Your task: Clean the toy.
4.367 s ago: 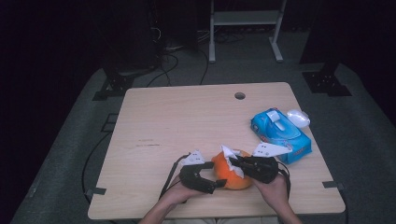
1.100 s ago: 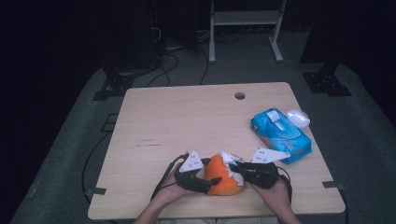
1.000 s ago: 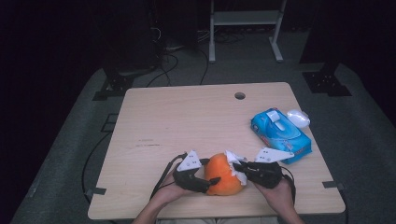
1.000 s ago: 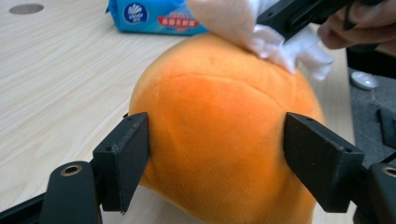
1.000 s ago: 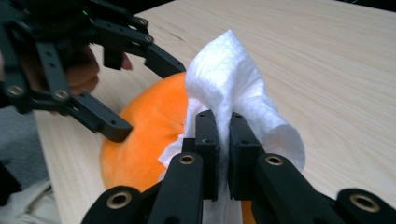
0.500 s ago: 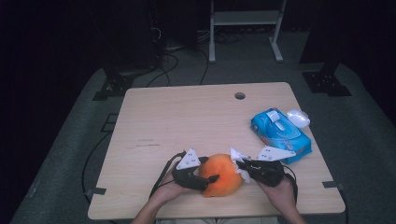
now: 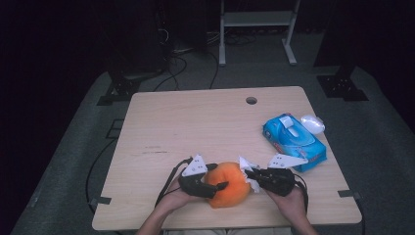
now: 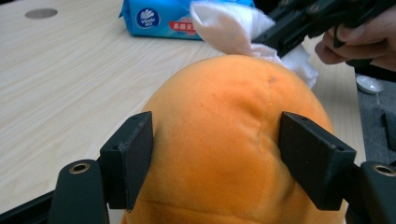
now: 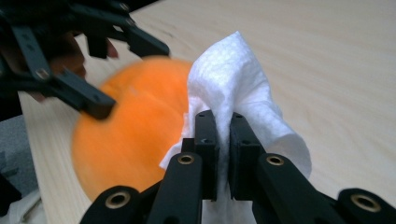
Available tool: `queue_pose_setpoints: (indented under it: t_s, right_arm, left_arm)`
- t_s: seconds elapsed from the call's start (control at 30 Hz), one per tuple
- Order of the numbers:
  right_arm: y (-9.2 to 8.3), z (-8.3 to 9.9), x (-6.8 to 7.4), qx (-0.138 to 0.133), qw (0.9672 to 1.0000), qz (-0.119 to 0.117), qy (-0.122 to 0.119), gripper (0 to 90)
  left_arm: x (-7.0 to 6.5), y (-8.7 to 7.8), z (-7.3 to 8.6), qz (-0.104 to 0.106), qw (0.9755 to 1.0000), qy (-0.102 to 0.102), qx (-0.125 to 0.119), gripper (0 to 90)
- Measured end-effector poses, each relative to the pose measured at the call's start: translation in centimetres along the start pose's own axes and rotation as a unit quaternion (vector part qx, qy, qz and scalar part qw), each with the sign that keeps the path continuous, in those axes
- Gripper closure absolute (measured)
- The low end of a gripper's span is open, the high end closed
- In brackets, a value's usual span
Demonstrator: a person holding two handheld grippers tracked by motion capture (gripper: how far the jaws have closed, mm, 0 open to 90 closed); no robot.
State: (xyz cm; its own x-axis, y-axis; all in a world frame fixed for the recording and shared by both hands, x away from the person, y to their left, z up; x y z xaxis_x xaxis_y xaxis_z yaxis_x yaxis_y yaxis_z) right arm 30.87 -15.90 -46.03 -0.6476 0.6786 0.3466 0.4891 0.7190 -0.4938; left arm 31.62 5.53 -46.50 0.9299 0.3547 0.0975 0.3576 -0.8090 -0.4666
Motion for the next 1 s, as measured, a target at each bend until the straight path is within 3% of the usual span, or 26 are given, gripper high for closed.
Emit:
queue_pose_setpoints:
  t_s: [0.07, 0.13, 0.23, 0.27, 0.33, 0.5, 0.6, 0.63, 0.67, 0.73, 0.8, 0.87, 0.93, 1.0]
  right_arm:
    - [0.0, 0.0, 0.0, -0.003, 1.0000, -0.006, 0.006, 83.0]
    - [-0.2, -0.5, 0.8, -0.011, 0.9999, -0.011, -0.003, 83.1]
    - [-0.1, -1.2, 2.4, -0.027, 0.9982, -0.052, -0.011, 83.0]
    - [0.0, -1.2, 2.8, -0.025, 0.9980, -0.054, -0.020, 82.9]
    - [0.3, -1.0, 2.6, -0.018, 0.9983, -0.046, -0.030, 83.0]
    - [0.0, -0.4, 0.0, -0.012, 0.9996, -0.019, 0.015, 83.0]
    - [0.2, -0.4, 0.2, -0.016, 0.9996, -0.022, 0.013, 83.0]
    - [0.3, -0.5, 0.3, -0.014, 0.9996, -0.021, 0.011, 83.0]
    - [0.4, -0.6, 0.3, -0.014, 0.9996, -0.020, 0.011, 83.0]
    - [0.5, -0.6, -0.1, -0.014, 0.9996, -0.017, 0.016, 83.1]
    - [0.5, -0.7, -0.5, -0.016, 0.9995, -0.012, 0.025, 83.3]
    - [0.5, -0.8, -0.7, -0.018, 0.9993, -0.011, 0.031, 83.5]
    - [0.2, -1.1, -0.7, -0.027, 0.9992, -0.009, 0.029, 83.5]
    - [-0.1, -1.6, -0.3, -0.040, 0.9985, -0.023, 0.030, 83.5]
  left_arm:
    - [-0.2, 0.0, 0.0, 0.002, 1.0000, 0.001, -0.003, 27.8]
    - [-0.4, 0.0, -0.1, 0.001, 1.0000, 0.006, -0.004, 27.7]
    - [-0.6, 0.2, -0.1, 0.002, 0.9999, 0.012, -0.006, 27.8]
    - [-0.6, 0.2, -0.2, 0.003, 0.9999, 0.013, -0.006, 27.7]
    - [-0.7, 0.2, -0.2, 0.003, 0.9999, 0.010, -0.007, 27.7]
    - [-0.8, 0.2, -0.3, 0.009, 0.9999, 0.010, -0.011, 26.9]
    - [-0.1, 0.6, -0.4, -0.011, 0.9998, -0.014, -0.005, 14.2]
    - [0.0, 0.9, -0.3, -0.012, 0.9995, -0.028, -0.003, 7.9]
    - [0.1, 1.3, -0.2, -0.009, 0.9993, -0.035, -0.003, 7.6]
    - [-0.1, 1.6, -0.2, -0.008, 0.9998, -0.020, 0.003, 14.4]
    - [-0.4, 1.5, -0.9, -0.029, 0.9992, 0.028, 0.001, 29.9]
    - [-0.7, 1.3, -1.5, -0.049, 0.9970, 0.060, -0.011, 39.5]
    - [-0.9, 1.1, -2.1, -0.081, 0.9921, 0.094, -0.014, 43.8]
    - [-1.0, 1.2, -2.3, -0.109, 0.9868, 0.119, -0.015, 44.9]
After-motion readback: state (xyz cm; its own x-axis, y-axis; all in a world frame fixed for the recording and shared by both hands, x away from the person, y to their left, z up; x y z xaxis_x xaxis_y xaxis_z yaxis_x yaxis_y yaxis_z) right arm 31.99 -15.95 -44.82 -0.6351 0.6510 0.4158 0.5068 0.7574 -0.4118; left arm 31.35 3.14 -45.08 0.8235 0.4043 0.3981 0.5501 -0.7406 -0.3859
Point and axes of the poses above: each handheld gripper's, and its own axes: y roughly forward along the jaws, z roughly out of its underside, x roughly to its left, the point moved 5 cm from there along y, roughly forward along the jaws, and after that the axes turned 11 degrees about y, right-handed, at the moved point
